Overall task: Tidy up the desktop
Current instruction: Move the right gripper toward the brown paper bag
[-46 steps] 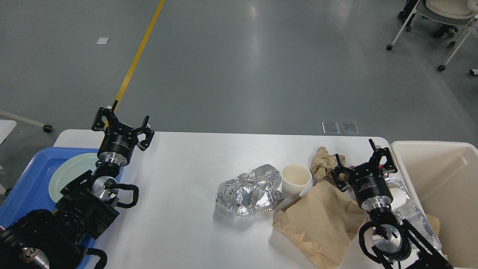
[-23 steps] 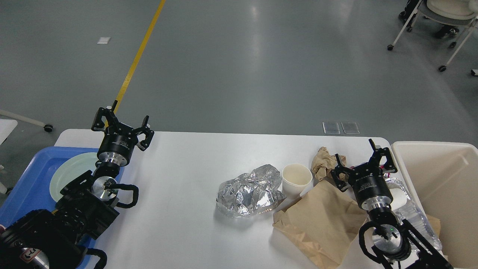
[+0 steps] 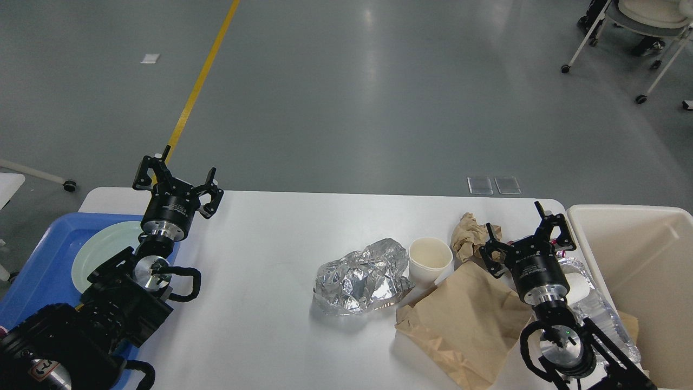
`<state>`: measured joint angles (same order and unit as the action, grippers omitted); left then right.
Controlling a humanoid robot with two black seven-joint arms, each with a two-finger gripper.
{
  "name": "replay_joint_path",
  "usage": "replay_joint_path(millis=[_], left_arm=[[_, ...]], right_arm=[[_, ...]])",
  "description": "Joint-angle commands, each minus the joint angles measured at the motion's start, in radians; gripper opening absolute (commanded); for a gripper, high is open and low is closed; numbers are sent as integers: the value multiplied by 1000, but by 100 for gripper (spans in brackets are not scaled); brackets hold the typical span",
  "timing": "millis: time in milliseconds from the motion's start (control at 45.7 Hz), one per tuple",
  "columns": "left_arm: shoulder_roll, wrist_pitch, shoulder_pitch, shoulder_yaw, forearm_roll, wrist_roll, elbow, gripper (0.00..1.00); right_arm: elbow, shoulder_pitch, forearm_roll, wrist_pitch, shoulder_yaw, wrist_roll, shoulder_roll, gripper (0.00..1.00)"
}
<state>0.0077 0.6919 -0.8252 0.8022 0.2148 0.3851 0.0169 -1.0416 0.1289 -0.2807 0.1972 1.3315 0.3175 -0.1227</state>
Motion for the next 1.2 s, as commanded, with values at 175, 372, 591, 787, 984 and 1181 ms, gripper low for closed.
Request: replay_joint_path(millis=[175,372,591,787,984,1181], left_arm=[[0,0,0,0,0,0,0,97],[0,0,0,0,0,0,0,97],[0,0,0,0,0,0,0,97],[0,0,0,0,0,0,0,97],[0,0,0,0,0,0,0,97],[0,0,0,0,0,0,0,97]], right_arm=[[0,0,0,1,0,0,0,100],[-5,-5,55,-7,5,-14,-46,100],[18,11,212,-2,9,-14,-198,100],[21,18,229,2,8,-11,-239,100],[61,54,229,-2,32,-11,-268,100],[196,81,230,-2,57,-6,-279,100]])
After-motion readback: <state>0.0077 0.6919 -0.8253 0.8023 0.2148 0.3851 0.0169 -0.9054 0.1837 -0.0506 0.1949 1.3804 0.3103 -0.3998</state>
